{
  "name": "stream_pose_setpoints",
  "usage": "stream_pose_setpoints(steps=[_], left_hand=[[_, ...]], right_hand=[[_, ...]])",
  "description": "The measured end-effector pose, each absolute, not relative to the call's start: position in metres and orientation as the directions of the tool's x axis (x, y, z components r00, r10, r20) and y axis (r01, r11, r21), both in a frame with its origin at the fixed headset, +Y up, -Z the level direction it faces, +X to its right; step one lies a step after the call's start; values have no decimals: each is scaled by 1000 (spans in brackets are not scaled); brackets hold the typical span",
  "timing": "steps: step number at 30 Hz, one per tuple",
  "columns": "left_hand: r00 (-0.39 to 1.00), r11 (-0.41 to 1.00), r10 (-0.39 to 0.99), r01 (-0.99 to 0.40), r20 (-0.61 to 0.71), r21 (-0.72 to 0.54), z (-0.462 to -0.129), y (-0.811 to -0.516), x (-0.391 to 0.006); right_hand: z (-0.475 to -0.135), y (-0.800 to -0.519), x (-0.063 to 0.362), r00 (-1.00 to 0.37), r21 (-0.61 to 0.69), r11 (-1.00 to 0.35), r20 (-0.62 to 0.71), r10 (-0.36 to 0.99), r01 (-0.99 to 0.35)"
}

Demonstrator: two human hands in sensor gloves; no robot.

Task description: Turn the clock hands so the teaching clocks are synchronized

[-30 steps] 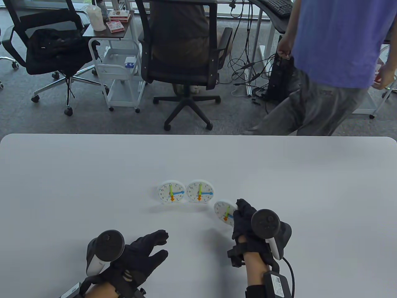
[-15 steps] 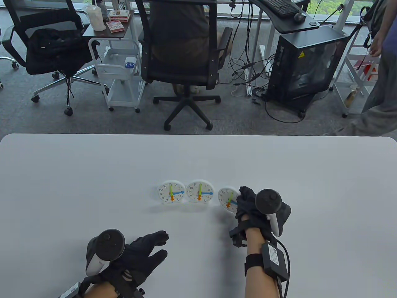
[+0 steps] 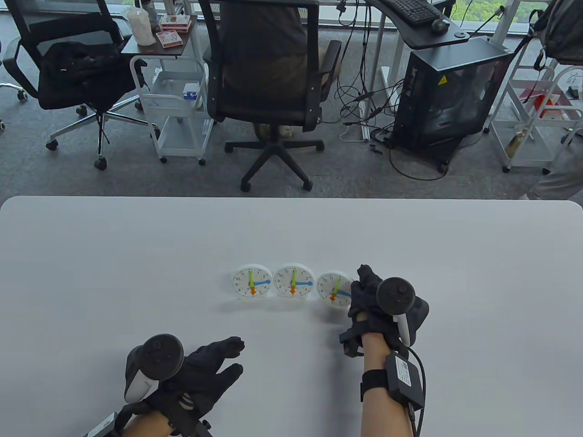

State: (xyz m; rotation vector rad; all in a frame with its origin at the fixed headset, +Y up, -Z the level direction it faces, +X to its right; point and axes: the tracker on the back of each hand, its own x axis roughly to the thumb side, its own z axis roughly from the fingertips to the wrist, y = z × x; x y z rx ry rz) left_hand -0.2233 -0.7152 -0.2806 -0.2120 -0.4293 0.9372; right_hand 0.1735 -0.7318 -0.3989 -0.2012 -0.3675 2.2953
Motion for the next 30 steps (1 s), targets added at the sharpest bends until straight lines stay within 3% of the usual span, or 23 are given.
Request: stream_pose_setpoints(steps=[4,16,22,26,30], left_hand=[[538,606,794,-730,282,-316,-282,-712,-227],[610,682,720,-710,330,-174,-282,-704,-237],[656,729,664,-675,360,-114,-281,-703,-236],[686,758,632,-644,361,-102,-283,-707,-233],[732,802,589,-581,343,-137,-286,-713,-226]], right_hand=[[-382,-712,170,-698,-357,-642,41,715,-679],[-293,-661,106,-767,-265,-723,294,570,-639],[-266,-669,75,-776,-271,-749,414,476,-605],[-262,-679,56,-763,-120,-816,452,463,-566],[-259,-679,47,-790,-134,-872,504,349,-471]])
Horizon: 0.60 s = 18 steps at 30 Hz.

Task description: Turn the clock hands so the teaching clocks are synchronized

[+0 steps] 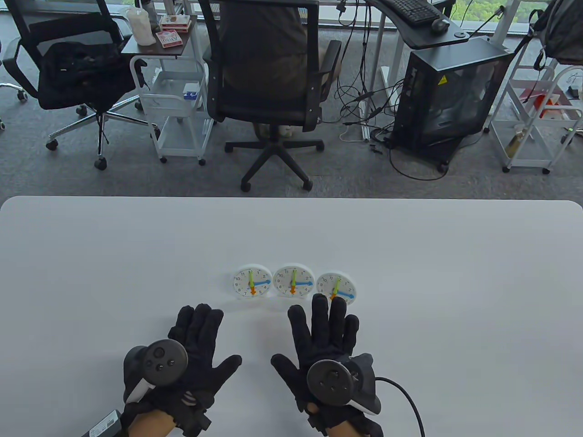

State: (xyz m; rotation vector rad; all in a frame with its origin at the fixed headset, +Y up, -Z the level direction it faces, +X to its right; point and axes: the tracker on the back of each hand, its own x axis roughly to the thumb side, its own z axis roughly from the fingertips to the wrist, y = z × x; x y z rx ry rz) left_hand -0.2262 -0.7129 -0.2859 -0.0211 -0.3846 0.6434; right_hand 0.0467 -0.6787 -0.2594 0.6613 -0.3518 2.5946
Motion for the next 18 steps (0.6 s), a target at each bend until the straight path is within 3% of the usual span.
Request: stream_pose_setpoints(steps=[9,18], left_hand=[[763,831,556,-527,331,-179,-285,-718,-220],[737,807,583,-575,343,-136,-281,-711,-220]], right_hand=[[-261,-679,53,-779,-181,-823,481,403,-538],[-263,-681,54,-771,-166,-810,460,441,-562]])
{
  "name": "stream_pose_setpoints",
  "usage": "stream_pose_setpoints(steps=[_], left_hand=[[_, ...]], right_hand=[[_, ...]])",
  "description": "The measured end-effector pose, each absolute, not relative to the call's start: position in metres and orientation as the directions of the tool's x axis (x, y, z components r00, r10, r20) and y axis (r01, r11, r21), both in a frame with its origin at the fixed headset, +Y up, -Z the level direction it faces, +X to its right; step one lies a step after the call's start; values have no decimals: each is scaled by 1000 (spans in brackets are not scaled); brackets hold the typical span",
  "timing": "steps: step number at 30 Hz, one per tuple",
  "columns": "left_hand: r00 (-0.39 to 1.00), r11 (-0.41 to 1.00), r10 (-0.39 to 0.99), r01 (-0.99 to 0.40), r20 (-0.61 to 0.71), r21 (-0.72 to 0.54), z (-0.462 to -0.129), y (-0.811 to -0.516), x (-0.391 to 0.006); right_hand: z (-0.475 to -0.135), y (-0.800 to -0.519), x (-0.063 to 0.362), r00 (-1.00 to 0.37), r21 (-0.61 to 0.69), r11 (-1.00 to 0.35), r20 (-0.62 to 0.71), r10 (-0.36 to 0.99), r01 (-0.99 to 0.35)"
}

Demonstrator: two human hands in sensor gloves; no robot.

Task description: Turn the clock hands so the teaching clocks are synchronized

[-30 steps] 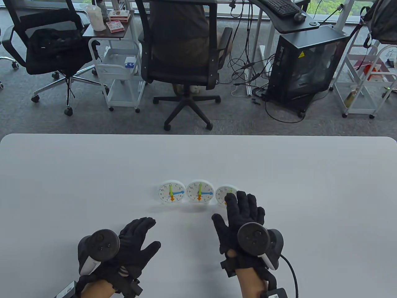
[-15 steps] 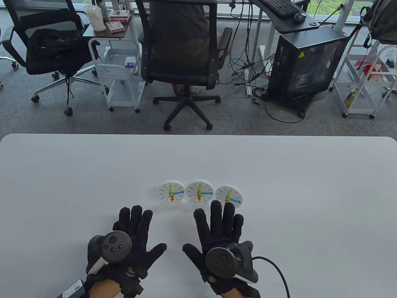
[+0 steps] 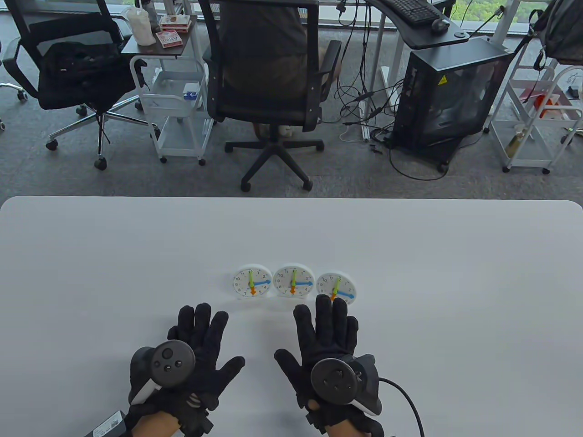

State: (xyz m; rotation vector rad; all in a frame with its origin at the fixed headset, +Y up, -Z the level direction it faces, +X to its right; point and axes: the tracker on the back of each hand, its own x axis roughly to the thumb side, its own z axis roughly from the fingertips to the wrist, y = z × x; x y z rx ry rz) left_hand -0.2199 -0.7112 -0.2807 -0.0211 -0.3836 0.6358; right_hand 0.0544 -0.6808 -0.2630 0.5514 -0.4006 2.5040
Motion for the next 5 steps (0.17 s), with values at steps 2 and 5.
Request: stream_pose_setpoints(steps=[2,5], left_hand=[[736,807,583,-573,343,-142,-280,-711,-219],[736,809,580,-568,347,-147,-279,-712,-217]], right_hand=[[-263,-681,55,-771,-160,-811,455,445,-562],[-263,-681,55,-770,-153,-811,451,451,-565]])
